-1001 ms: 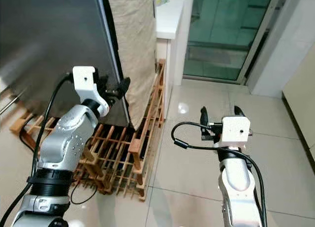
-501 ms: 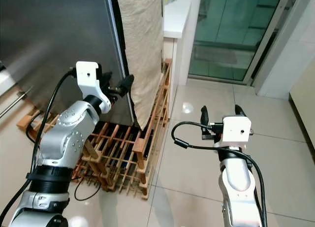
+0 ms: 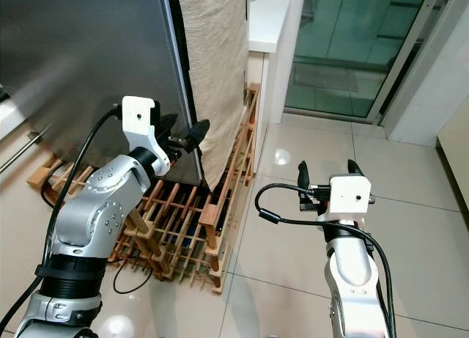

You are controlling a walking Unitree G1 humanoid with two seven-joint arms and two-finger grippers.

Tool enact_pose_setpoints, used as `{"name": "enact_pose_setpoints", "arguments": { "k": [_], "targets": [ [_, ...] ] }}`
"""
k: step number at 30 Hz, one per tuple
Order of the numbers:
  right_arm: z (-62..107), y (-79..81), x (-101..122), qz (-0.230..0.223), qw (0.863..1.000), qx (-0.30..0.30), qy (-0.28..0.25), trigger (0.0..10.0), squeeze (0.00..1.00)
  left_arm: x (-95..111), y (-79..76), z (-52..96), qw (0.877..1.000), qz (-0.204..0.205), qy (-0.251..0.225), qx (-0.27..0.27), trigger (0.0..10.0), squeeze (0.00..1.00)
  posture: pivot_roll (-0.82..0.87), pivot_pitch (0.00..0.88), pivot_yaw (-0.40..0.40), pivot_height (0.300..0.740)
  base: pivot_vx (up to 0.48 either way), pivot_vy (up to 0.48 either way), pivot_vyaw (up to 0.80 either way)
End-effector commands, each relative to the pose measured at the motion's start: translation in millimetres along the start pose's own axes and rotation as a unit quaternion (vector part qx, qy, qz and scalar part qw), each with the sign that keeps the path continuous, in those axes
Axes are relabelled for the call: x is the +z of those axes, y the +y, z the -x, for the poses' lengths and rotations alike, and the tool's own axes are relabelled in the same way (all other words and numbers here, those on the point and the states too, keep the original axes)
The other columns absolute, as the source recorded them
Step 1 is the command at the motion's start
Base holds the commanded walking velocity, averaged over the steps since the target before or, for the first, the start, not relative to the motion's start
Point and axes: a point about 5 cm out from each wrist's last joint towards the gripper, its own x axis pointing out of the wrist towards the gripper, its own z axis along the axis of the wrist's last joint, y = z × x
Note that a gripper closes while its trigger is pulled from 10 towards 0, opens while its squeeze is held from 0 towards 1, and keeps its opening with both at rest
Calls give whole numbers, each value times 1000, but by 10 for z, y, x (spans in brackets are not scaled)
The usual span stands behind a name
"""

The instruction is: Restocking fridge

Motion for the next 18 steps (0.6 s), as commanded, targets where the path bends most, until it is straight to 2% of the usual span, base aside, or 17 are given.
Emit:
{"name": "enact_pose_setpoints", "arguments": {
  "k": [1, 7, 18],
  "targets": [
    [10, 11, -13, -1, 1000, 1, 0, 10000, 0, 66, -17, -9, 1000, 5, -7, -3, 10000, 0, -70, 0, 51, 740, 0, 0, 0],
    [16, -8, -29, 0, 1000, -1, 2, 10000, 0, 87, -45, -13, 999, 34, 2, -15, 10000, 0, -74, 0, 53, 740, 0, 0, 0],
    [0, 1, -33, 0, 1000, 0, 0, 10000, 0, 165, -55, -121, 1000, 25, -8, -16, 10000, 0, -74, 0, 50, 740, 0, 0, 0]
  ]
}}
